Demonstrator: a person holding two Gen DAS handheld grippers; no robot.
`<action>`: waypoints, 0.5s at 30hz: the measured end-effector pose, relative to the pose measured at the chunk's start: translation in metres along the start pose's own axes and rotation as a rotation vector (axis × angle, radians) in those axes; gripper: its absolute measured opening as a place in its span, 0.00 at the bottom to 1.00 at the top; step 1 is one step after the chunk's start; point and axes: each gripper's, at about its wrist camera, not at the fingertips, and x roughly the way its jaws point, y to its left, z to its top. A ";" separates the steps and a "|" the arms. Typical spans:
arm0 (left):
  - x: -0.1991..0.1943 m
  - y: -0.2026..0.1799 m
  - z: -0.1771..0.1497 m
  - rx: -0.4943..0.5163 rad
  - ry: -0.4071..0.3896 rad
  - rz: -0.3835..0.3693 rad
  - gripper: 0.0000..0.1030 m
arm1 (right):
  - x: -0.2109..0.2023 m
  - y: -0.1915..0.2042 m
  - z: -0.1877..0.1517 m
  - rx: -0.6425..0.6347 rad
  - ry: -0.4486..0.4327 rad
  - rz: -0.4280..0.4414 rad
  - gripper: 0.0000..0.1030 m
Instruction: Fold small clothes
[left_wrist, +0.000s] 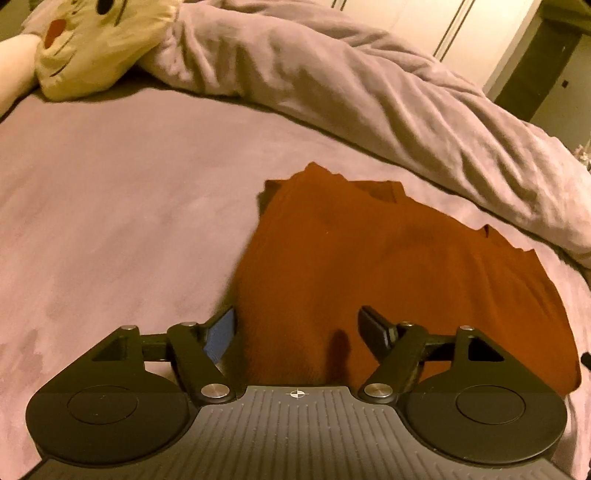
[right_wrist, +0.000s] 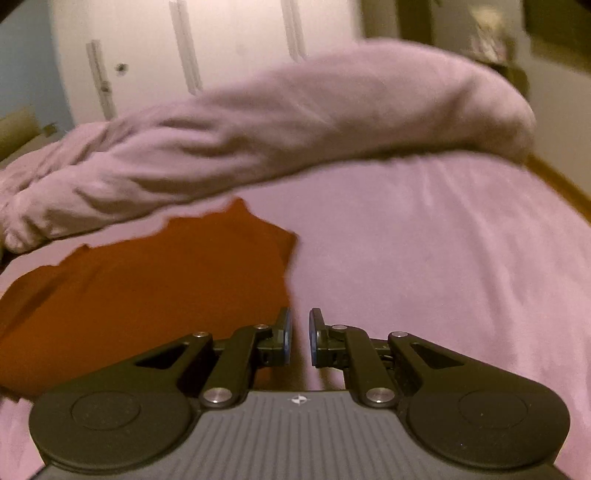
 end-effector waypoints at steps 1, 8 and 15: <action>0.004 -0.003 0.002 0.003 0.004 0.000 0.76 | 0.000 0.011 0.002 -0.042 -0.015 0.021 0.09; 0.034 -0.021 0.022 0.070 -0.002 0.080 0.76 | 0.041 0.069 0.021 -0.223 -0.005 0.083 0.14; 0.066 -0.037 0.033 0.154 -0.020 0.141 0.78 | 0.090 0.094 0.036 -0.287 -0.003 0.057 0.14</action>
